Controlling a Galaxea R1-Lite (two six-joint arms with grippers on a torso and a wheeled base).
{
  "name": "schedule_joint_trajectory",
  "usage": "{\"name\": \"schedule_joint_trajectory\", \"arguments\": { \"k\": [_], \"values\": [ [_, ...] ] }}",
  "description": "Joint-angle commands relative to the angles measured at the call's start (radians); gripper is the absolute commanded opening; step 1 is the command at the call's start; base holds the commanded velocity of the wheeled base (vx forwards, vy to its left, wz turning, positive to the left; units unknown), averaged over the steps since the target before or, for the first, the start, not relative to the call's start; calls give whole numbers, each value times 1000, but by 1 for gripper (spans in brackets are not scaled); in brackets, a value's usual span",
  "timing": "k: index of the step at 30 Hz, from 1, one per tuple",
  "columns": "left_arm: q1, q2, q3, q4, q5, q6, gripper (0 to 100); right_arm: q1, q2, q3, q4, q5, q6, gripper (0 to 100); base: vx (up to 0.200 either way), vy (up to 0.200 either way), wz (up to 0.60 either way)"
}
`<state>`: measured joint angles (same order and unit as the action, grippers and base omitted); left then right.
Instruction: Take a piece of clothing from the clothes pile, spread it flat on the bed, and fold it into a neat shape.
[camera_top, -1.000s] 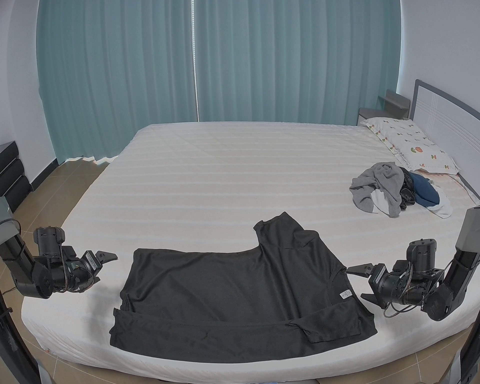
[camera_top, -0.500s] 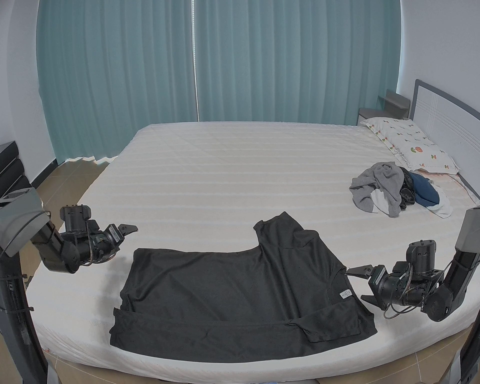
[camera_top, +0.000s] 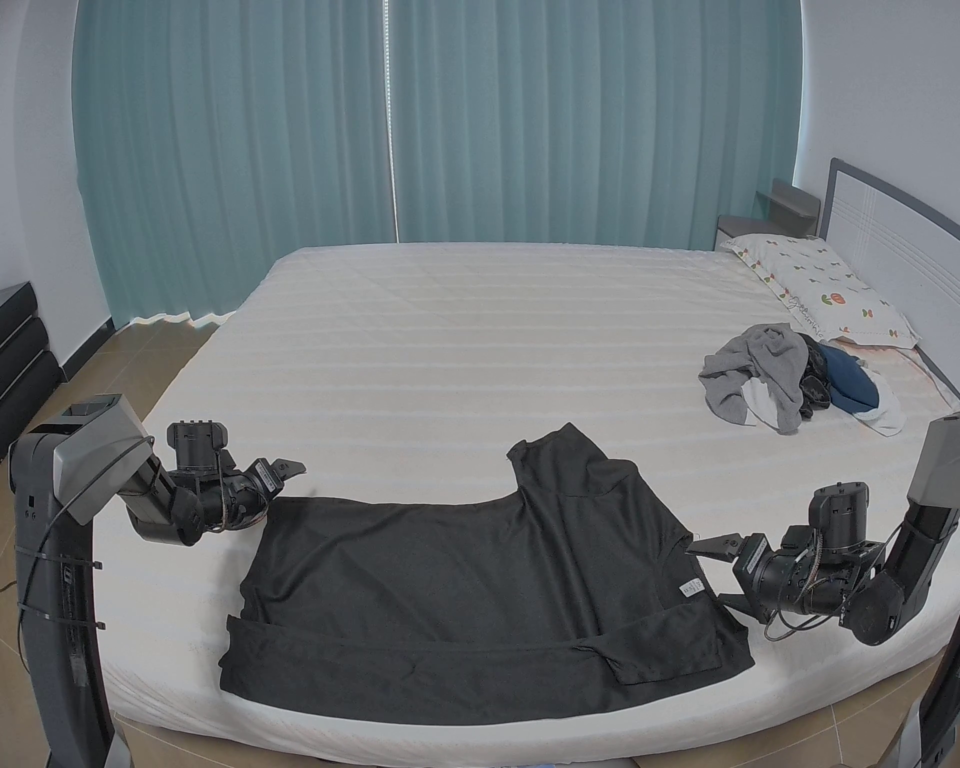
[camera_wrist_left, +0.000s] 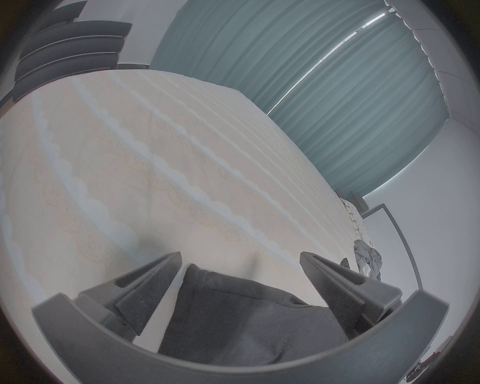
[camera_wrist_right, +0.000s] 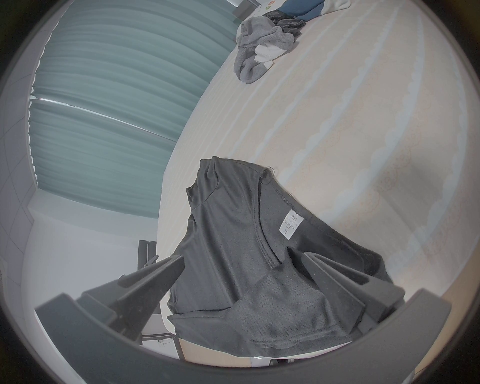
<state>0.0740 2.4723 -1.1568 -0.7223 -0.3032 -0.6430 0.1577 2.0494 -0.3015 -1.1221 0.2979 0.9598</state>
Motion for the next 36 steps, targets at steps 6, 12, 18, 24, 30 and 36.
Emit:
{"name": "schedule_joint_trajectory", "arguments": {
  "k": [6,12,18,24,30,36],
  "values": [
    [4,-1,-6,-5,70,-44,0,2,5,-48,-2,-5,-1,100,0,0,0],
    [16,-10,11,-95,156,-55,0,49,25,-185,22,-28,-29,100,0,0,0],
    [23,-12,17,-150,168,-52,0,80,98,-419,211,-39,-110,100,0,0,0],
    [21,-9,19,-172,167,-57,0,103,239,-699,358,-160,-230,100,0,0,0],
    [26,-10,25,-170,165,-57,0,99,362,-944,533,-209,-300,100,0,0,0],
    [24,-10,45,-170,164,-57,0,89,489,-1147,651,-247,-320,100,0,0,0]
  ]
}}
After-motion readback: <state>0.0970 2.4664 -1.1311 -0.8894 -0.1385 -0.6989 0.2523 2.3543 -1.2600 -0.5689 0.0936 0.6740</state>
